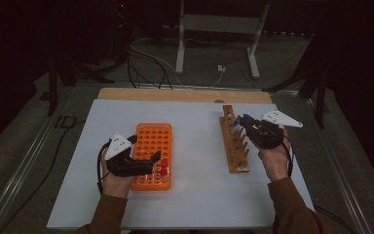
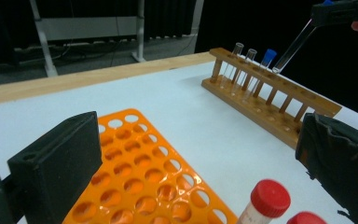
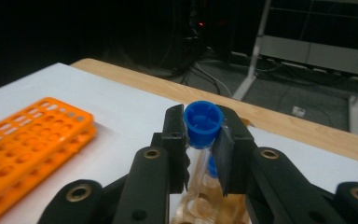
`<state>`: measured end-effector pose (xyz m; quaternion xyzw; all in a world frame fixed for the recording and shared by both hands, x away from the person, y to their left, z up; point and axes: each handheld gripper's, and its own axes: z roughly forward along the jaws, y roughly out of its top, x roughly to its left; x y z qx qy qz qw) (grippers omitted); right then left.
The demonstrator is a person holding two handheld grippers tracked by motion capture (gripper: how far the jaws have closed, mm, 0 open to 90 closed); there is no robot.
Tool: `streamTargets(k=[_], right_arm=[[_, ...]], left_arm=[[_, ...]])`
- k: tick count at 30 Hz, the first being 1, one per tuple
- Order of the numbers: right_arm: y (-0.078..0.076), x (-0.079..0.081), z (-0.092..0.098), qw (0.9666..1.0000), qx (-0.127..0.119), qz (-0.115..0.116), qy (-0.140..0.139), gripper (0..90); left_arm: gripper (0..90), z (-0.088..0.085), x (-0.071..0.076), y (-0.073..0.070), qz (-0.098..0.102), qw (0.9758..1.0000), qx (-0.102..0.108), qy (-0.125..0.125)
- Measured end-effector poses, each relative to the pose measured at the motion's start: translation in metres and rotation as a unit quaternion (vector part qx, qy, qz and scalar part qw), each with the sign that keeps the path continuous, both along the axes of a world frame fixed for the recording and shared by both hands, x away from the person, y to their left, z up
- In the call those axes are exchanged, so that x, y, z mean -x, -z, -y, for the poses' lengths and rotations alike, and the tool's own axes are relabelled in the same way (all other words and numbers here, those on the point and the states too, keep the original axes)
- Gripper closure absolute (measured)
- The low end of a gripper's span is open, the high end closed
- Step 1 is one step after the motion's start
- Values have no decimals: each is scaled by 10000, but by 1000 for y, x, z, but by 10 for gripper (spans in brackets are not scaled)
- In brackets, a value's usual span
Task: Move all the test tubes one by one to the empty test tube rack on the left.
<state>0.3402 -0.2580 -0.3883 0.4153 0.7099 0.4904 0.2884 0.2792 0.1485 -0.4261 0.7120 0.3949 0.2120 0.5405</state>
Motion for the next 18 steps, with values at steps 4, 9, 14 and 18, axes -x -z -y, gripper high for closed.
streamTargets(k=[4,9,14,18], right_arm=[[-6,2,-9,9996,-107,-23,-247,763],[-6,3,-31,9977,-188,-142,-631,762],[-1,1,-51,9932,-432,-358,-1017,762],[0,2,-71,9900,-404,-440,-1281,762]], left_arm=[[24,5,-3,-4,100,9999,-3,36],[64,16,-7,-6,133,9996,-65,256],[140,30,-12,-6,175,9985,-93,517],[172,40,-17,-7,182,9972,-182,708]])
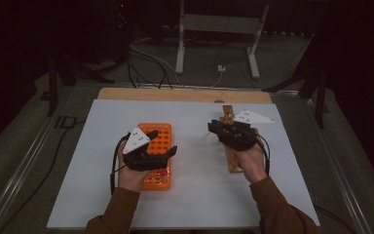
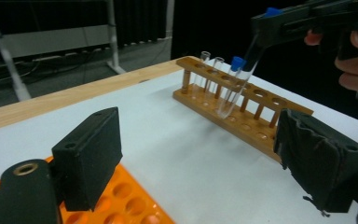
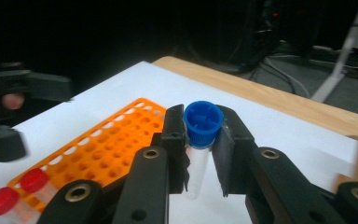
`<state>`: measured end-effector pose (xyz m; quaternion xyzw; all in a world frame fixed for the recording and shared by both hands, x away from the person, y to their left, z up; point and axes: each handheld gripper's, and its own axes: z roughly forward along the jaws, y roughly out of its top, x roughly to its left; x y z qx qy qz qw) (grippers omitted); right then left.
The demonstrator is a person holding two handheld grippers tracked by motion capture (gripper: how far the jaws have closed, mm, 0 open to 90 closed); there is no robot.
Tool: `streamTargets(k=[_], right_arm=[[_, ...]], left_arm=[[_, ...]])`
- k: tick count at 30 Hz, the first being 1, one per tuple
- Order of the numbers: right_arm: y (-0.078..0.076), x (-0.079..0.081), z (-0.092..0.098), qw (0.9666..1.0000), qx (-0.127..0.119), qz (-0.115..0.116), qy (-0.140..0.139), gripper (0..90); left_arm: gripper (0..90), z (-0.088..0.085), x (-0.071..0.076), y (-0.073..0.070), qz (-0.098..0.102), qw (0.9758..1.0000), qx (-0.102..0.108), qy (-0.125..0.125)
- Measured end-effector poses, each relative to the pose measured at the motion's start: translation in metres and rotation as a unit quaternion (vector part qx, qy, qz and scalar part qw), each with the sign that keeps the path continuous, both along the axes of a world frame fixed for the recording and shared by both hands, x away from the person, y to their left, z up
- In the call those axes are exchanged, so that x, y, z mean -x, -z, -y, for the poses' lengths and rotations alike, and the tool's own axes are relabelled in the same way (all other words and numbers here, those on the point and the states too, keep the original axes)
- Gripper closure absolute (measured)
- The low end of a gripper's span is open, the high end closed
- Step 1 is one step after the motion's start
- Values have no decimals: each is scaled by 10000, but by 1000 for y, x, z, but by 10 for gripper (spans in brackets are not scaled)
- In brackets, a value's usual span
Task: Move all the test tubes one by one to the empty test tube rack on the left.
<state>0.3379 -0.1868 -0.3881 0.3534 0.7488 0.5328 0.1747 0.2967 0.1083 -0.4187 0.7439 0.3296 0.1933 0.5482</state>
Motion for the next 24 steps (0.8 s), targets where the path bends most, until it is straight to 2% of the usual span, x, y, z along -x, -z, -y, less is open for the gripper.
streamTargets(k=[3,8,12,16,21,24], right_arm=[[-1,1,-12,9999,10,-18,-149,761],[-1,2,-32,9993,-5,-65,-367,760],[1,3,-44,9987,-28,-136,-500,761],[3,3,-54,9979,-28,-196,-620,761],[4,4,-59,9972,-32,-233,-711,761],[5,4,-59,9971,-70,-253,-713,761]], left_arm=[[206,6,-3,-2,5,9998,-58,187],[259,18,-9,-4,8,9991,-233,365],[436,26,-15,-2,-8,9978,-396,524],[593,31,-19,0,-10,9967,-585,563],[728,31,-21,2,-15,9967,-618,529],[749,31,-21,2,10,9967,-634,512]])
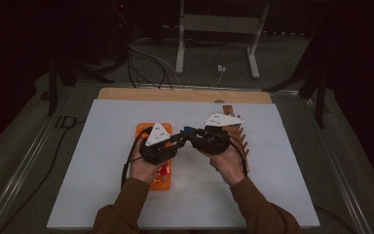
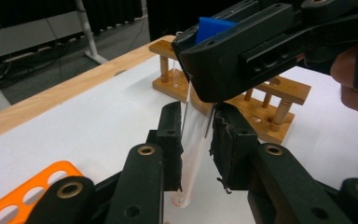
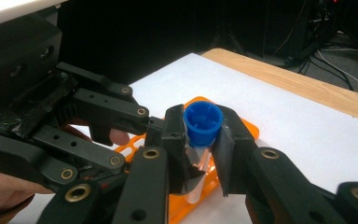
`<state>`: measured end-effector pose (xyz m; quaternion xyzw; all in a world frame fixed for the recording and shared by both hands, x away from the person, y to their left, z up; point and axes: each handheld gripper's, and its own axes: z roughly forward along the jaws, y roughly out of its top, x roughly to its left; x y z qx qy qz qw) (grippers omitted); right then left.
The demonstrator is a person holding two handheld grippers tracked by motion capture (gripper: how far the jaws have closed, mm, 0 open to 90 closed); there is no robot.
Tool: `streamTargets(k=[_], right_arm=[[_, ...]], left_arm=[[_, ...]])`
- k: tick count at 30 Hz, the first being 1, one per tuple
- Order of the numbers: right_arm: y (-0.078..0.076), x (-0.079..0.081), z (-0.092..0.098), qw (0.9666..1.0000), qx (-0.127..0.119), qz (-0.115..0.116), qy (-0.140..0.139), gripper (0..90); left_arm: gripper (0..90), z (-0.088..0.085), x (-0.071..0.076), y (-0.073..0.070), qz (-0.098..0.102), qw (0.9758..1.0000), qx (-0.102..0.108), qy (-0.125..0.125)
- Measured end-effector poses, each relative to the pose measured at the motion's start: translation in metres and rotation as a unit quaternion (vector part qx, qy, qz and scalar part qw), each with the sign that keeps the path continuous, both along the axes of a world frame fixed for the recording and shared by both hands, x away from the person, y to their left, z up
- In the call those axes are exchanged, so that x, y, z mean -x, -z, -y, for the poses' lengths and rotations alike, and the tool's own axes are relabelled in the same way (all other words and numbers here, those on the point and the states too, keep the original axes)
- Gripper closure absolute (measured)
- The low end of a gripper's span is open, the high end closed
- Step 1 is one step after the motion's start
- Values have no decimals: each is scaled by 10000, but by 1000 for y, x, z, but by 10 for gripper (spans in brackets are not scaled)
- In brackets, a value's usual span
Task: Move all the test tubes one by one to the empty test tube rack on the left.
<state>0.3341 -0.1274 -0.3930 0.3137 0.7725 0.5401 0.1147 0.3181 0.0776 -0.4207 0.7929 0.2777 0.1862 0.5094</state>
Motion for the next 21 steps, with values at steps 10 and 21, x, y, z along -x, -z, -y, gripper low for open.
streamTargets(k=[10,21], right_arm=[[1,-1,-1,9999,-51,-81,-68,763],[-2,-3,14,9996,-282,-62,-20,418]], left_arm=[[752,2,0,1,126,9999,0,37],[777,-11,-2,1,138,9996,90,-250]])
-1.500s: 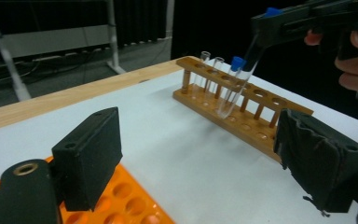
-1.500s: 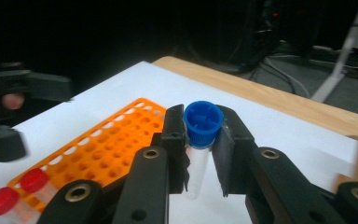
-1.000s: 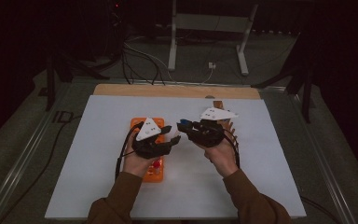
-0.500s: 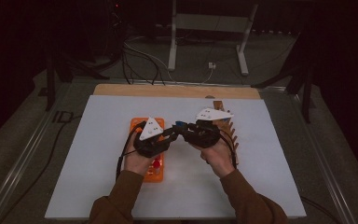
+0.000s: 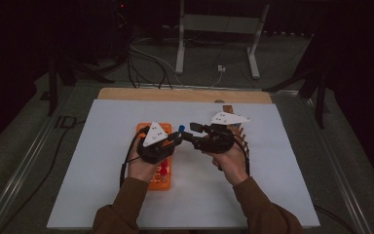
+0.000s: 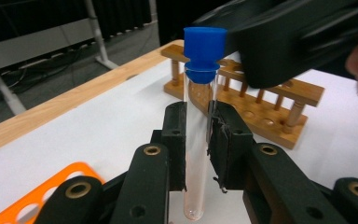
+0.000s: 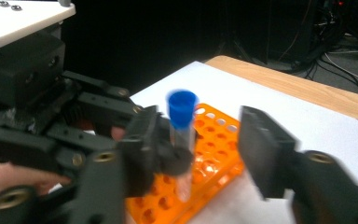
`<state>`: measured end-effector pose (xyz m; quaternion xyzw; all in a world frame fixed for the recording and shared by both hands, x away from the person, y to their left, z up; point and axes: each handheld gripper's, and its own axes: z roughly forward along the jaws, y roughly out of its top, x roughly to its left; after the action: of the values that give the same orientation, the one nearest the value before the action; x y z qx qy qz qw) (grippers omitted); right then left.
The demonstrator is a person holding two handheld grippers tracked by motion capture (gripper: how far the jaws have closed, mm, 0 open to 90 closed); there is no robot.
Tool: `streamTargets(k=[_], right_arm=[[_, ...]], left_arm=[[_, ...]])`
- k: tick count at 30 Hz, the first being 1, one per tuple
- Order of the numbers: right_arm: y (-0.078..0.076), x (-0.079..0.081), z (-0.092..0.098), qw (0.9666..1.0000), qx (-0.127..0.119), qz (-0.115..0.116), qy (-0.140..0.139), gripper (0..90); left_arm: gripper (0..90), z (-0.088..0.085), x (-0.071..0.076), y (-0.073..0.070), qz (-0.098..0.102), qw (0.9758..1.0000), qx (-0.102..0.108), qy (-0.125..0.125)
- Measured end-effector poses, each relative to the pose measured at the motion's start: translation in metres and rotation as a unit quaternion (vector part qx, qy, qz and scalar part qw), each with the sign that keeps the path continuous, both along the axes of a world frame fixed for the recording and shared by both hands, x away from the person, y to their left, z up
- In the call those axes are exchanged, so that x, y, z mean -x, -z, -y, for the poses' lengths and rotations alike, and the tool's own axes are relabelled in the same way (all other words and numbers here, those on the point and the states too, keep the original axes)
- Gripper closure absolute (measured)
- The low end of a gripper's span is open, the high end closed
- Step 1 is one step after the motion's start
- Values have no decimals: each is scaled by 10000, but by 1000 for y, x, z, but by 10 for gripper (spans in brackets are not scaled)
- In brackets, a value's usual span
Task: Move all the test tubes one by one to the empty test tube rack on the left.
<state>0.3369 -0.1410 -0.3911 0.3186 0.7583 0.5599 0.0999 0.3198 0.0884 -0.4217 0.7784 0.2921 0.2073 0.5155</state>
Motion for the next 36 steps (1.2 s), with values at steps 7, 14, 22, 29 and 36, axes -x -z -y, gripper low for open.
streamTargets(k=[7,14,22,29,36], right_arm=[[5,2,18,9992,223,113,306,155],[14,5,40,9977,324,87,592,60],[24,11,63,9955,379,58,871,4],[29,19,77,9946,397,31,959,0],[33,25,85,9941,369,38,1020,0]], left_arm=[[777,-20,3,4,-63,9994,210,-272],[777,-40,13,11,-154,9977,462,-482],[777,-54,24,24,-333,9955,680,-567],[776,-63,31,40,-590,9928,851,-610],[776,-63,43,46,-684,9929,808,-538]])
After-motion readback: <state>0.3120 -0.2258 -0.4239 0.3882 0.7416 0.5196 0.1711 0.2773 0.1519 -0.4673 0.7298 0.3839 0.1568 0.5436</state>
